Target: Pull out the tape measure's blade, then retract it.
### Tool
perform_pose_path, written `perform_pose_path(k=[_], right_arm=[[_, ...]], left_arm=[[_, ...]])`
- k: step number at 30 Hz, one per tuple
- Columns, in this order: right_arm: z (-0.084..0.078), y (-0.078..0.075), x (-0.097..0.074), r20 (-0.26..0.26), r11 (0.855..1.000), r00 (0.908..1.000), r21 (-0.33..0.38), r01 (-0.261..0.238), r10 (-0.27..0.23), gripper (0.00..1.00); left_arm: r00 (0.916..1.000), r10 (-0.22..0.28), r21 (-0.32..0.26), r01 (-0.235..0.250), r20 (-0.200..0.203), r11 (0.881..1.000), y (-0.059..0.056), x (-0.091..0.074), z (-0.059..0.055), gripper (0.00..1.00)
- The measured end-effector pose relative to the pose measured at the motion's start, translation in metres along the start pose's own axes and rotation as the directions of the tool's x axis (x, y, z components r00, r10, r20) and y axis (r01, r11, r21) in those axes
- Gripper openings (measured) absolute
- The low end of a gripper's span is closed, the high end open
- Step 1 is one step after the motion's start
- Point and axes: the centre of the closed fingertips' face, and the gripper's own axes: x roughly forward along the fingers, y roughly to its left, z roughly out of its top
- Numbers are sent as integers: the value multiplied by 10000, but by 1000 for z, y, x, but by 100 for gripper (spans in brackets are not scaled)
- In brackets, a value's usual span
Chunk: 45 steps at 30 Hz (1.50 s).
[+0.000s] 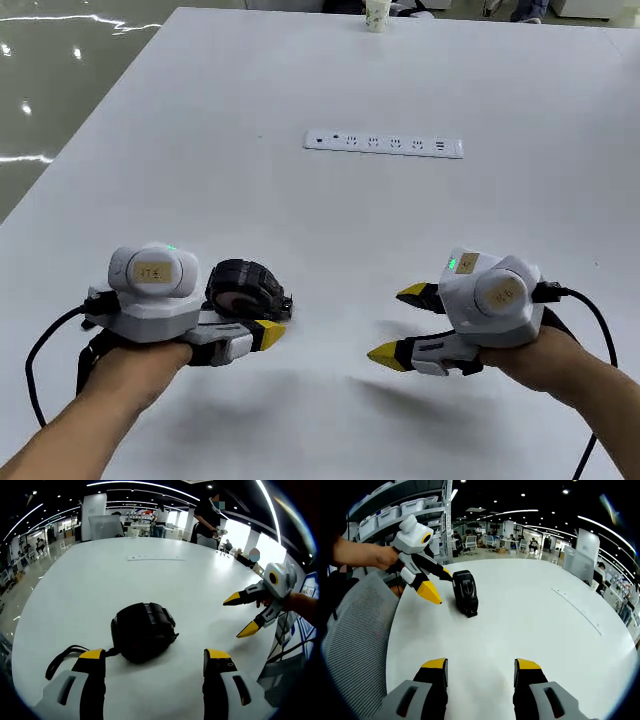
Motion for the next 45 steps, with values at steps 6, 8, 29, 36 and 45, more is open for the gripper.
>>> perform_pose_path(k=[6, 8, 29, 36, 45], right_arm=[[-4, 3, -8, 181, 9991, 9996, 352, 225, -231, 55], [-6, 5, -11, 219, 9987, 9993, 425, 295, -304, 56], [-13, 11, -37, 1056, 9858, 9868, 1281, 1090, -1229, 69], [-15, 13, -44, 1341, 9799, 9785, 1446, 1374, -1569, 77], [-20, 18, -48, 1570, 9741, 9739, 1819, 1345, -1638, 81]], left_arm=[[9992, -274, 319, 265, 300, 9991, -3, -4, 1, 80], [9982, -417, 403, 400, 434, 9984, -4, -6, 0, 81], [9885, -1158, 1423, 1013, 973, 9846, -16, -22, -7, 89], [9818, -1382, 1741, 1146, 1301, 9780, -20, -26, -5, 94], [9770, -1658, 2200, 1337, 1341, 9663, -25, -32, -8, 99]])
